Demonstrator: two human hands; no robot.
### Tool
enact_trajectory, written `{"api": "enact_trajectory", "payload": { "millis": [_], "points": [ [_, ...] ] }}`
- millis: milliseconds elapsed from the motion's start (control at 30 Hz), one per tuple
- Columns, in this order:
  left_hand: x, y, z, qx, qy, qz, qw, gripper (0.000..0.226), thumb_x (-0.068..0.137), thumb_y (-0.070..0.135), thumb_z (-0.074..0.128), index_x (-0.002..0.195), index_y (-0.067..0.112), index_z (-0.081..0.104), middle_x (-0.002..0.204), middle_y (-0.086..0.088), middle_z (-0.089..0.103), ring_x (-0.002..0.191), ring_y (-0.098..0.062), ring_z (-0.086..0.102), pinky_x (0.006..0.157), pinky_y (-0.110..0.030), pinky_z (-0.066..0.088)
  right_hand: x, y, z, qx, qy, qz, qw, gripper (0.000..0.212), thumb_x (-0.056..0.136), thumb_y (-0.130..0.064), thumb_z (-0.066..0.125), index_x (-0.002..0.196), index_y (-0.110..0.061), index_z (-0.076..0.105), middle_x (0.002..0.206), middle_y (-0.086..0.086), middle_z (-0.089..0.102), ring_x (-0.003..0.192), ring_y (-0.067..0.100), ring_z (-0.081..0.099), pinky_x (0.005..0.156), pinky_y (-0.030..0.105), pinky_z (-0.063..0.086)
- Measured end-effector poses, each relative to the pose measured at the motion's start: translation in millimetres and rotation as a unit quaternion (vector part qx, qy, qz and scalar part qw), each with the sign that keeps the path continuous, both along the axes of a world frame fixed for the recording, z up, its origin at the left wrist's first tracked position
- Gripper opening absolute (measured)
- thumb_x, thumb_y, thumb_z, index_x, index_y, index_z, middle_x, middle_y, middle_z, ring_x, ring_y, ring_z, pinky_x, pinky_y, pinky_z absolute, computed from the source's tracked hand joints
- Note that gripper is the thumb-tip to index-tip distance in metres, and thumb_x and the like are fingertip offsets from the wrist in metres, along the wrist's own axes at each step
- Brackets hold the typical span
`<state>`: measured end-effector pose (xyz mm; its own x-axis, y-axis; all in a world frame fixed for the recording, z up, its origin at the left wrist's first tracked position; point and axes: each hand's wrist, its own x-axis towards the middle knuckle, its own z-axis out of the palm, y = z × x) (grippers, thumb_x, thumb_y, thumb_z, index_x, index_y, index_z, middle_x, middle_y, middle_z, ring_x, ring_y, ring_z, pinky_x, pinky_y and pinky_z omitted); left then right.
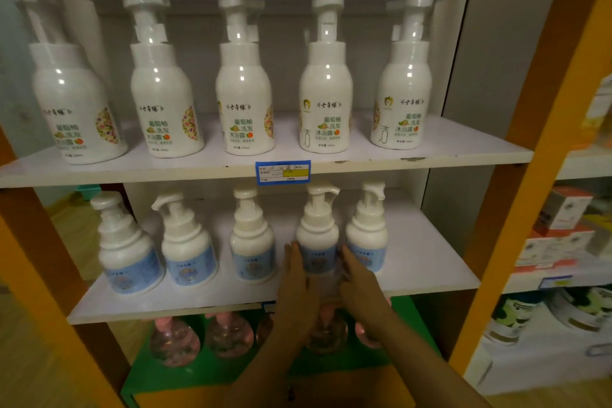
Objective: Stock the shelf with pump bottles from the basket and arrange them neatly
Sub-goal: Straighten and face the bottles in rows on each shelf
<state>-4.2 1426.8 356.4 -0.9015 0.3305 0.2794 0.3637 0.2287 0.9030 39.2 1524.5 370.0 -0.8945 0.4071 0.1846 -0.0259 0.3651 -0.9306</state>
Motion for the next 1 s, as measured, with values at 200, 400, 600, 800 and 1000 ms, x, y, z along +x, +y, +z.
{"api": "enact_trajectory", "payload": {
  "millis": [200,400,600,800,1000],
  "points": [
    [34.4,10.3,2.1,-0.021,0.042,-0.034,0.998,0.049,0.087,-0.005,0.041,0.122,0.028,0.034,0.125,0.011,0.036,0.118,-0.01,0.039,0.102,-0.021,0.031,22.1,46.9,-9.9,0.017,0.002,-0.126,0.992,0.038,0.083,0.011,0.043,0.113,-0.013,0.041,0.117,0.007,0.047,0.114,0.025,0.049,0.095,0.035,0.046],
    [25.6,61.4,3.9,-0.063,-0.004,-0.097,0.993,0.073,0.089,0.01,0.041,0.14,0.041,-0.002,0.153,-0.004,0.017,0.141,-0.024,0.023,0.116,-0.041,0.024,8.0,51.1,-1.1,-0.042,0.052,-0.031,0.997,0.057,0.08,0.011,0.057,0.119,-0.023,0.032,0.112,-0.003,0.051,0.114,0.022,0.052,0.075,0.004,0.048],
    [10.5,74.2,-1.1,-0.121,-0.058,-0.101,0.986,0.071,0.09,0.002,0.043,0.144,0.009,-0.002,0.155,-0.01,0.014,0.14,-0.026,0.023,0.116,-0.035,0.023,12.7,58.6,1.4,0.015,-0.008,-0.033,0.999,0.065,0.089,-0.002,0.05,0.143,-0.017,0.017,0.138,0.007,0.043,0.122,0.017,0.045,0.1,0.024,0.038],
    [24.5,80.8,2.8,-0.121,-0.066,-0.147,0.98,0.065,0.094,0.004,0.034,0.144,0.014,-0.006,0.151,-0.007,0.025,0.122,-0.011,0.039,0.096,-0.015,0.032,24.0,78.9,8.4,0.052,-0.02,-0.001,0.998,0.067,0.089,0.009,0.039,0.143,-0.019,0.011,0.135,0.006,0.042,0.113,0.009,0.039,0.093,0.02,0.035],
    [22.1,85.7,4.5,-0.118,-0.076,-0.144,0.98,0.062,0.095,0.004,0.03,0.144,0.016,-0.007,0.151,-0.006,0.024,0.121,-0.005,0.033,0.084,0.006,0.029,24.0,73.7,4.7,0.016,0.005,-0.019,1.0,0.051,0.095,-0.004,0.038,0.138,-0.023,0.02,0.117,-0.005,0.043,0.104,0.007,0.044,0.09,0.019,0.037]
  ]
}}
